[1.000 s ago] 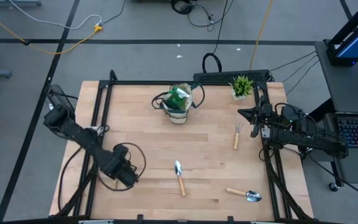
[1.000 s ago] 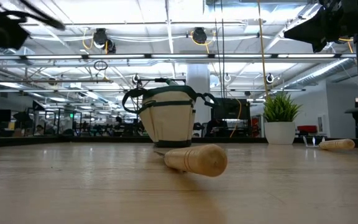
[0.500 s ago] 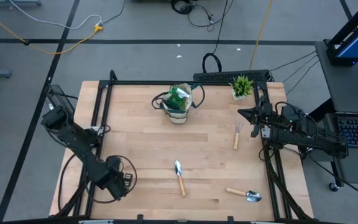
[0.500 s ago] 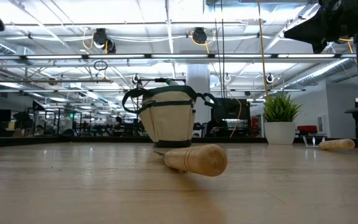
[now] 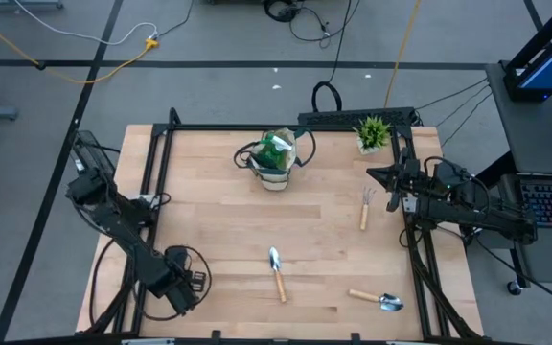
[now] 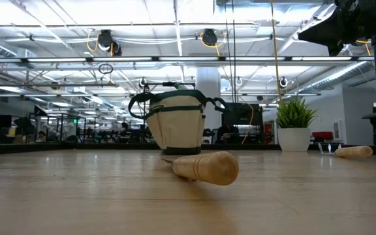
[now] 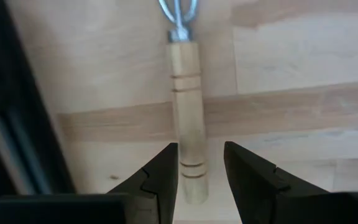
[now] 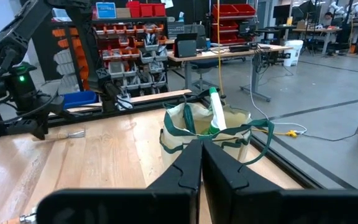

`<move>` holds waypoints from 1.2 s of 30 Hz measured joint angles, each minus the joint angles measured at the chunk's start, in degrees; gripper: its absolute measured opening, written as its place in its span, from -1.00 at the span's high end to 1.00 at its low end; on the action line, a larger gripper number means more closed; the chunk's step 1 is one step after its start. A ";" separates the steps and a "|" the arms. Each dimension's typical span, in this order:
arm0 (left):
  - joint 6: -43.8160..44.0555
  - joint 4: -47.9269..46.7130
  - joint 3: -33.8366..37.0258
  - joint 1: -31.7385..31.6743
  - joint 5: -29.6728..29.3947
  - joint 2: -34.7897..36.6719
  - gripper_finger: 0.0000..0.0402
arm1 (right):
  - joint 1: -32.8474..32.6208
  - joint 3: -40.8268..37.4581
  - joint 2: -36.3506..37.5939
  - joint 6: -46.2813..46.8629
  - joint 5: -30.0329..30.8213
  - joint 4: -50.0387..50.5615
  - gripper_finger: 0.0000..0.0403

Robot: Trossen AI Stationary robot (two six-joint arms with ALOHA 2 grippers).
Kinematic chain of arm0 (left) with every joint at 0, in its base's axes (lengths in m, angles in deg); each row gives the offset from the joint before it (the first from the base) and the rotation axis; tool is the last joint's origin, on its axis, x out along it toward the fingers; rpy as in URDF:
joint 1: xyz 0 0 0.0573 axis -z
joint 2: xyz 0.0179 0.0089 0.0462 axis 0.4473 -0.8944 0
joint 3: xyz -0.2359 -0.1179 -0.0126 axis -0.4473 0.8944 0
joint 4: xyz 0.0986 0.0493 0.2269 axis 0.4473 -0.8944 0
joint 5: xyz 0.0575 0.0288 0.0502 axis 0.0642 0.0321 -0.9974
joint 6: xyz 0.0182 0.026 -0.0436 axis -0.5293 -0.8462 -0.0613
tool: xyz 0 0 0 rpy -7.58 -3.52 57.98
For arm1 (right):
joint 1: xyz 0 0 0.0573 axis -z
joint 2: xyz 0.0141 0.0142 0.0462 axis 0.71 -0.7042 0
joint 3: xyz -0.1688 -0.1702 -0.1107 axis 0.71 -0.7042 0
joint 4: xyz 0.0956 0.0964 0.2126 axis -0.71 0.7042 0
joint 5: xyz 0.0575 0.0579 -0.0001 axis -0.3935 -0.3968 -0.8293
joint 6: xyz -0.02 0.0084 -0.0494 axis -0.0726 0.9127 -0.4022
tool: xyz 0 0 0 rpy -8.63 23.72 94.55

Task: Pick & Place Garden tools in Gardening bag
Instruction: Put the bottom brown hand rake into the gardening bag

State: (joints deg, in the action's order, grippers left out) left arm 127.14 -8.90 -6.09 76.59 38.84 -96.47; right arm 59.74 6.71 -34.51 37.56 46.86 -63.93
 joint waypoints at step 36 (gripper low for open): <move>-7.18 5.98 0.21 -0.31 -16.80 -0.15 0.68 | 0.00 0.00 0.00 3.01 -0.15 -0.04 0.98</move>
State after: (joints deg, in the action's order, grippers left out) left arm 119.96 -2.91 -5.89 76.28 22.04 -96.62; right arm 59.74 6.71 -34.51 40.57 46.71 -63.98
